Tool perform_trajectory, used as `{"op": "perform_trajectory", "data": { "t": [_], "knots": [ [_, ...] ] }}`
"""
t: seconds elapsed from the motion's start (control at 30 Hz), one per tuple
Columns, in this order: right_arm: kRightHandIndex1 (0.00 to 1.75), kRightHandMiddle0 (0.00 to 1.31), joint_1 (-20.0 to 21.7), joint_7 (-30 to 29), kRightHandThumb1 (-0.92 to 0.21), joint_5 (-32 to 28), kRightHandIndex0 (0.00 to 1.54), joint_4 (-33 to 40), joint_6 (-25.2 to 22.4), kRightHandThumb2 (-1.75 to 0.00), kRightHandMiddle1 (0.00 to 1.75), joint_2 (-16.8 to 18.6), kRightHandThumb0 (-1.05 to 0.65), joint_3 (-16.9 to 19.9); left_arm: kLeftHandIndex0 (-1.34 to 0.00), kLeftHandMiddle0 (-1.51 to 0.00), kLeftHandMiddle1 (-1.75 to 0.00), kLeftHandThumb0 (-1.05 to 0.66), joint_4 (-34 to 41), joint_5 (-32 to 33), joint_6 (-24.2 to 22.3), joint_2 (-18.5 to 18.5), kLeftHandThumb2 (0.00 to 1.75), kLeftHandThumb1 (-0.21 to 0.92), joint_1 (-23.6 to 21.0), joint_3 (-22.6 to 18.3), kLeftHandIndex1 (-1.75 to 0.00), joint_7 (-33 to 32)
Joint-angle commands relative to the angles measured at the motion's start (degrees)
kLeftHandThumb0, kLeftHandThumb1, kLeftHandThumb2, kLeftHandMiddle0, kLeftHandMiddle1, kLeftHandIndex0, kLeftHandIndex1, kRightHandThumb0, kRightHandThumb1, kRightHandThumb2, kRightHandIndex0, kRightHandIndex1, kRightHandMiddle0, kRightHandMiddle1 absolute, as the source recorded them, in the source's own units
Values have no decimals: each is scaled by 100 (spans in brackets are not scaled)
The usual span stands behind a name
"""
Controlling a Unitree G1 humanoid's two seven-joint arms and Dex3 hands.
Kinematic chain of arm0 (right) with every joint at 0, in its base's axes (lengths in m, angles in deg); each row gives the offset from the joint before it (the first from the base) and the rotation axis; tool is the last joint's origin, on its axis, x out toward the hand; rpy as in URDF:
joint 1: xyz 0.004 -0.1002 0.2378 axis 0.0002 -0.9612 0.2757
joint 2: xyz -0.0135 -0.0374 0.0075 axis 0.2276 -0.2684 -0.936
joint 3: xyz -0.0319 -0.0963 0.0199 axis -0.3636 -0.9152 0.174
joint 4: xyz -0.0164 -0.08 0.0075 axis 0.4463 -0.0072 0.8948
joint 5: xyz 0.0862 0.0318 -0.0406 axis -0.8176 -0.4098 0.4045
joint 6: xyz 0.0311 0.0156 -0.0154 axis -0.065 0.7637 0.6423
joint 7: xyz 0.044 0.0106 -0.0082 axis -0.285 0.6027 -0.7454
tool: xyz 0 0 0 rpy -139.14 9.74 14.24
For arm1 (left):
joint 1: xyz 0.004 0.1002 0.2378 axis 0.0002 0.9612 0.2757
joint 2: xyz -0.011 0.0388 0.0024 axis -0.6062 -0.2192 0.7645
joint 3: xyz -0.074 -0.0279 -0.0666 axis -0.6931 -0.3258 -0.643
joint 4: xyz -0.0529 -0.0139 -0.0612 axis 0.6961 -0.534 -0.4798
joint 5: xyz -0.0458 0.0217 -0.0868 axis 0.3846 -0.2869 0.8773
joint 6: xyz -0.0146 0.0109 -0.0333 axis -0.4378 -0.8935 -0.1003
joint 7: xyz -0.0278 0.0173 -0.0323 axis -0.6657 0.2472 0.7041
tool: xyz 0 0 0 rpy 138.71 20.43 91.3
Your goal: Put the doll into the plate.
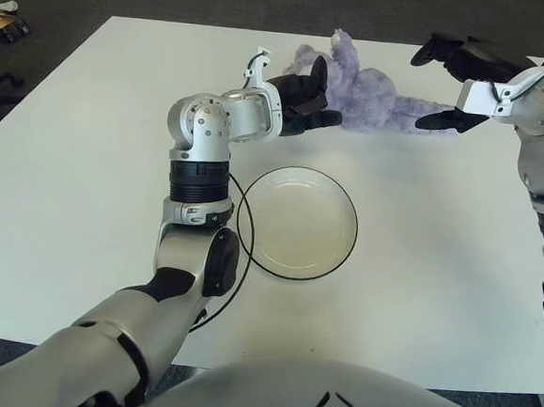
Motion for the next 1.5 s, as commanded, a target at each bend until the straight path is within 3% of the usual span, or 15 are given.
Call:
{"op": "perform_trajectory", "data": {
  "t": [0.0,0.17,0.47,0.53,0.7,0.73,0.83,1.03,1.23,1.47],
  "knots": [
    [110,0,148,-90,-46,102,0,-98,6,-79,89,108,-99,-87,0,-62,-175,47,193,-69,13,39,135,29,152,14,-46,49],
    [111,0,318,-257,-48,259,0,-325,128,-79,91,200,-101,-227,0,-62,-175,47,400,-128,-65,12,135,29,249,93,-67,66],
    [124,0,823,-352,-50,513,4,-1074,170,-76,80,521,-101,-580,0,-64,-175,48,695,-146,-205,-14,137,27,412,126,-99,144],
    [122,0,909,-396,-50,485,2,-1265,219,-76,75,598,-100,-611,0,-65,-175,49,744,-149,-233,-6,139,25,434,124,-127,161],
    [111,0,1164,-542,-47,241,0,-1982,394,-79,70,855,-94,-591,0,-67,-175,49,916,-164,-295,1,142,23,510,133,-161,199],
    [108,0,1170,-532,-46,181,0,-2017,389,-79,69,883,-92,-550,-17,-60,-175,32,1028,-180,-299,-21,138,27,565,178,-166,212],
    [104,0,1230,-526,-45,78,0,-2176,388,-81,68,947,-90,-524,-37,-74,-157,10,1317,-245,-255,-121,137,23,713,364,-172,295],
    [109,0,1386,-532,-47,122,1,-2545,335,-81,63,1095,-92,-629,-62,-85,-133,1,1691,-454,9,-328,140,13,942,764,-174,519],
    [113,0,1536,-722,-47,-74,2,-3164,527,-81,62,1297,-91,-573,-69,-85,-134,0,1937,-708,236,-347,144,9,1106,975,-175,519],
    [112,0,1660,-989,-45,-241,3,-3628,700,-82,69,1399,-90,-543,-70,-82,-136,0,2167,-1238,1042,-422,144,10,1410,1418,-175,591]
  ]
}}
